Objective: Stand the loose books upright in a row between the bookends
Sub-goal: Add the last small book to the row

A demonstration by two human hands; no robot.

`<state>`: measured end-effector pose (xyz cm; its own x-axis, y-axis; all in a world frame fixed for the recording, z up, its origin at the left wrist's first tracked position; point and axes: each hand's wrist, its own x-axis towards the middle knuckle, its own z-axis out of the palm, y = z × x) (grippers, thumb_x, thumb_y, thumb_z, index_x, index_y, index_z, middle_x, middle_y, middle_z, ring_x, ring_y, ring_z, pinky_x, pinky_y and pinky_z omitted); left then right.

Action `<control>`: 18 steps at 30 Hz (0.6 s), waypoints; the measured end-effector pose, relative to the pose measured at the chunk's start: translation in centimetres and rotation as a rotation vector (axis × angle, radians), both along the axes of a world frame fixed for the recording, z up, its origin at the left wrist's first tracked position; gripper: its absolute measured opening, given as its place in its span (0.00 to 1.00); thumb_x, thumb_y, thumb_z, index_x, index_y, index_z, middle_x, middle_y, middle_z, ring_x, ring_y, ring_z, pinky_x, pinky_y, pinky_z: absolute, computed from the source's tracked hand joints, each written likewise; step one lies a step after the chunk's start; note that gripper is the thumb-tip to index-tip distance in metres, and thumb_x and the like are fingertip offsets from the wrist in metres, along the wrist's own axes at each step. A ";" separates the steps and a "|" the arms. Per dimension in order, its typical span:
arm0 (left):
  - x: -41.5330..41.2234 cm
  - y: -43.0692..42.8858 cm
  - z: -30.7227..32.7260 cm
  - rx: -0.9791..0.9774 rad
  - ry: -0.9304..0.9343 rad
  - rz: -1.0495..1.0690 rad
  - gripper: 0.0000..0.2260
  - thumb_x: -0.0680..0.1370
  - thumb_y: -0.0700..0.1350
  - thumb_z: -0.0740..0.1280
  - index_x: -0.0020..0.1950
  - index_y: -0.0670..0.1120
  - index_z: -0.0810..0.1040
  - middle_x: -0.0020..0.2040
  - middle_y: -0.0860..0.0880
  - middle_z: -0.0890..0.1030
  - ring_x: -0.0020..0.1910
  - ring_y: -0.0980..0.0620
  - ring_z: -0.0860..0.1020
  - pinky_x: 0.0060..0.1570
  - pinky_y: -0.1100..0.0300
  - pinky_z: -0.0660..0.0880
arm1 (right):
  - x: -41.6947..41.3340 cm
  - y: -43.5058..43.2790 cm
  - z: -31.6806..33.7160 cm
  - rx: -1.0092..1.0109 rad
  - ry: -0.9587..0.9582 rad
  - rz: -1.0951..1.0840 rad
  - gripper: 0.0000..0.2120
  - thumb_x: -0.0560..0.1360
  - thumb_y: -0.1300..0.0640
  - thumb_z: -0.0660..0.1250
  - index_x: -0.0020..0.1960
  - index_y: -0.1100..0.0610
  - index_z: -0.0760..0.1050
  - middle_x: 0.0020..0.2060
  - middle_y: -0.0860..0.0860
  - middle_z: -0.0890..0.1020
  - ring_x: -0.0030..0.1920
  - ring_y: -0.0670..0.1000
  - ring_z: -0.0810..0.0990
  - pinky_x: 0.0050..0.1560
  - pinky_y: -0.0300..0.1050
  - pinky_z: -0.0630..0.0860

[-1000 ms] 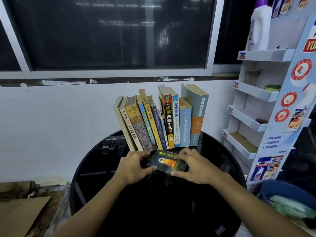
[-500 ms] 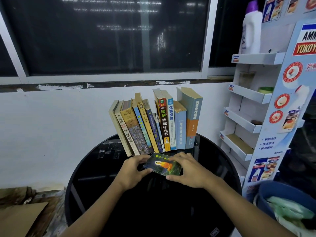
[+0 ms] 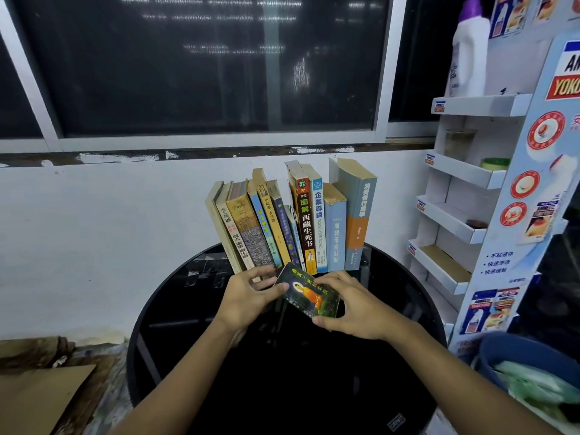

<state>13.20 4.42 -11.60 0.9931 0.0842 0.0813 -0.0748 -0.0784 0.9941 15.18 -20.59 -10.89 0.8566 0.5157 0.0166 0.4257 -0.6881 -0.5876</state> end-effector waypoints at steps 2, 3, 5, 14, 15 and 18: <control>-0.3 -0.5 0.9 -0.095 0.023 -0.035 0.23 0.69 0.40 0.81 0.62 0.39 0.82 0.51 0.44 0.87 0.54 0.53 0.85 0.52 0.62 0.81 | -0.1 0.0 0.1 0.050 0.017 0.022 0.41 0.69 0.35 0.73 0.77 0.40 0.59 0.67 0.39 0.64 0.71 0.43 0.63 0.73 0.52 0.67; -0.4 -0.8 1.3 -0.121 0.022 -0.076 0.21 0.70 0.39 0.80 0.61 0.39 0.83 0.51 0.44 0.88 0.53 0.50 0.86 0.54 0.61 0.81 | -0.2 0.1 0.1 0.076 0.019 0.038 0.42 0.69 0.35 0.73 0.77 0.38 0.58 0.67 0.39 0.64 0.71 0.43 0.65 0.73 0.52 0.68; -0.6 -1.4 2.2 -0.136 0.001 -0.173 0.18 0.70 0.37 0.79 0.60 0.39 0.84 0.53 0.43 0.87 0.55 0.48 0.85 0.60 0.57 0.80 | -0.4 0.2 0.4 0.115 0.016 0.066 0.42 0.70 0.38 0.74 0.77 0.35 0.55 0.69 0.39 0.63 0.71 0.43 0.65 0.73 0.51 0.68; 0.0 -4.0 3.0 0.015 -0.075 -0.334 0.24 0.75 0.36 0.76 0.70 0.49 0.79 0.68 0.51 0.80 0.64 0.53 0.81 0.62 0.51 0.80 | -0.9 -0.5 2.1 0.249 -0.089 0.050 0.49 0.74 0.55 0.76 0.75 0.26 0.46 0.75 0.41 0.62 0.60 0.43 0.77 0.60 0.47 0.80; 0.2 -4.4 2.9 0.022 -0.064 -0.341 0.24 0.76 0.36 0.75 0.71 0.49 0.78 0.69 0.51 0.79 0.65 0.52 0.80 0.62 0.50 0.80 | -1.0 -0.7 2.3 0.285 -0.100 0.058 0.47 0.75 0.57 0.75 0.76 0.26 0.49 0.75 0.41 0.62 0.60 0.43 0.77 0.58 0.46 0.81; 0.2 -5.3 2.4 0.036 -0.024 -0.345 0.26 0.77 0.35 0.74 0.73 0.48 0.75 0.71 0.51 0.77 0.66 0.51 0.79 0.61 0.48 0.80 | -1.3 -1.3 2.6 0.360 -0.135 0.039 0.39 0.76 0.55 0.73 0.76 0.31 0.57 0.74 0.41 0.66 0.60 0.40 0.78 0.54 0.45 0.82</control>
<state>13.44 -0.88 -9.24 0.9605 -0.2591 0.1016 -0.1259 -0.0792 0.9889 13.92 -21.88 -8.27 0.8143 0.4883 0.3139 0.5376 -0.4303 -0.7251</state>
